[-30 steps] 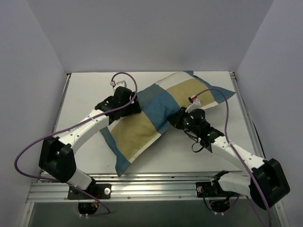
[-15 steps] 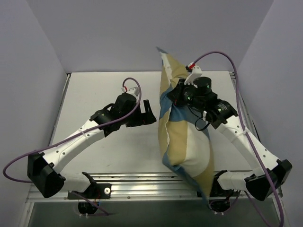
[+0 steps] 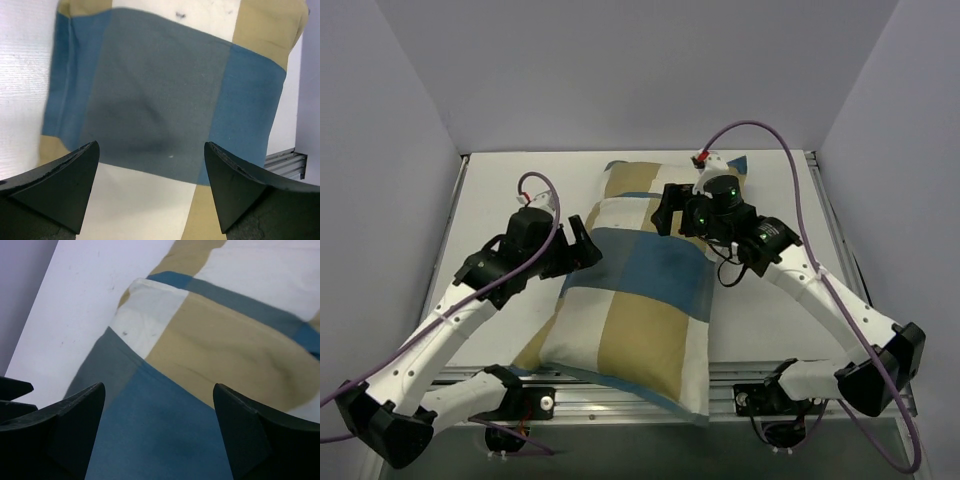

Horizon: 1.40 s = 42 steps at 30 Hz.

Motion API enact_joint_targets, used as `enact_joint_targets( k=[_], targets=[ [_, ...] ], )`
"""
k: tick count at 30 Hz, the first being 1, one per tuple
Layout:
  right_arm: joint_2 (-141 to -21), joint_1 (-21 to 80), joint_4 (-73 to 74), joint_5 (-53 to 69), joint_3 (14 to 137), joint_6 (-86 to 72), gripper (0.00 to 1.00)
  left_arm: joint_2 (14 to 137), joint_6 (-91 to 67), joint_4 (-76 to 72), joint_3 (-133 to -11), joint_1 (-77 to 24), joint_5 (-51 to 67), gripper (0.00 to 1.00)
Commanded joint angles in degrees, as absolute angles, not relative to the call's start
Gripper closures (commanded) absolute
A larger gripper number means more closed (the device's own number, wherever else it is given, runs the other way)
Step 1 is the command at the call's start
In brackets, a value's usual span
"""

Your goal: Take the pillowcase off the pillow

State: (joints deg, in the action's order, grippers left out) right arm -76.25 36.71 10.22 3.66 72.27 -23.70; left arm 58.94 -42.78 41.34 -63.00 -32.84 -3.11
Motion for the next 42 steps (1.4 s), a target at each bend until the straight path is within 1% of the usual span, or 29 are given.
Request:
enact_joint_targets(
  k=[1, 3, 5, 6, 10, 11, 14, 18, 19, 20, 23, 24, 25, 27, 28, 29, 32, 34, 35, 37, 38, 39, 41, 42],
  targets=[
    [-70.58, 36.04, 15.54, -6.75, 70.41, -23.11, 0.14, 63.01, -40.79, 38.86, -62.84, -32.35, -0.28, 0.06],
    [-69.0, 35.07, 16.87, -6.86, 69.09, -23.82, 0.11, 66.68, -40.61, 35.26, -63.19, -31.91, 0.0, 0.06],
    [-67.94, 34.46, 17.23, -5.54, 66.1, -24.96, 0.11, 69.59, -40.17, 32.27, -63.72, -30.94, 3.16, 0.06],
    [-67.16, 34.45, 17.05, -5.28, 64.88, -25.48, 0.11, 72.92, -40.08, 31.56, -63.98, -30.42, 3.95, 0.06],
    [-67.14, 34.45, 11.27, 0.51, 56.97, -28.91, 0.11, 79.44, -39.64, 29.71, -64.16, -29.36, 5.27, 0.05],
    [-67.5, 34.63, 9.51, 3.75, 53.82, -30.4, 0.11, 80.24, -39.64, 29.01, -63.03, -29.27, 6.06, 0.05],
    [-70.04, 35.33, 2.83, 5.27, 48.8, -32.69, 0.13, 81.21, -39.81, 28.04, -60.57, -29.27, 6.94, 0.05],
    [-76.79, 39.19, -3.33, 5.63, 48.25, -34.18, 0.14, 79.72, -39.29, 27.6, -57.04, -27.87, 4.06, 0.05],
    [-77.69, 42.42, -3.95, 5.19, 48.6, -34.45, 0.14, 80.06, -38.59, 27.34, -57.48, -27.17, 3.43, 0.05],
    [-78.65, 44.19, -4.56, 4.58, 48.95, -34.89, 0.14, 80.76, -38.06, 27.33, -58.44, -26.46, 2.73, 0.05],
    [-81.38, 49.82, -7.37, 2.99, 50.88, -36.47, 0.14, 87.25, -35.34, 28.12, -66.86, -24.44, 1.32, 0.05],
    [-82.78, 50.62, -8.69, 2.81, 51.5, -36.82, 0.14, 91.8, -33.94, 28.73, -70.02, -24.17, 1.32, 0.05],
    [-83.31, 51.32, -9.05, 2.81, 53.07, -36.57, 0.14, 93.85, -33.49, 29.35, -76.75, -24.17, 1.67, 0.05],
    [-84.63, 52.47, -7.14, 1.76, 55.36, -35.86, 0.13, 97.63, -32.79, 30.93, -82.85, -24.17, 1.58, 0.05],
    [-84.55, 52.56, -5.99, 0.28, 57.72, -34.9, 0.13, 97.82, -32.09, 31.2, -86.8, -24.26, 1.67, 0.05],
    [-84.29, 52.91, -4.67, -1.13, 58.7, -34.37, 0.13, 97.65, -31.91, 31.72, -88.14, -24.26, 1.5, 0.05],
    [-80.35, 52.91, -0.27, -6.57, 60.12, -32.44, 0.13, 93.71, -31.29, 33.83, -88.69, -24.43, -0.34, 0.05],
    [-75.86, 52.91, 4.73, -9.04, 60.2, -30.86, 0.13, 88.87, -31.2, 34.1, -86.06, -24.87, -2.71, 0.05],
    [-74.2, 52.91, 6.4, -11.31, 60.47, -30.33, 0.12, 85.55, -31.29, 34.01, -82.56, -25.48, -4.73, 0.05],
    [-69.62, 52.91, 11.58, -14.31, 60.82, -29.53, 0.12, 82.81, -31.64, 34.01, -79.12, -26.71, -6.23, 0.05],
    [-68.13, 52.91, 13.43, -16.07, 61.17, -29.01, 0.11, 80.62, -31.9, 34.19, -76.14, -28.63, -8.15, 0.05],
    [-65.33, 52.48, 16.75, -20.43, 61.26, -28.74, 0.11, 79.81, -32.69, 34.45, -74.9, -29.87, -9.13, 0.05],
    [-62.94, 51.42, 19.67, -24.94, 61.17, -28.3, 0.11, 78.67, -33.92, 35.5, -73.05, -33.03, -11.42, 0.05],
    [-61.28, 50.46, 22.04, -28.44, 61.17, -27.78, 0.1, 77.97, -34.62, 35.68, -71.73, -36.35, -13.6, 0.05]
  ],
)
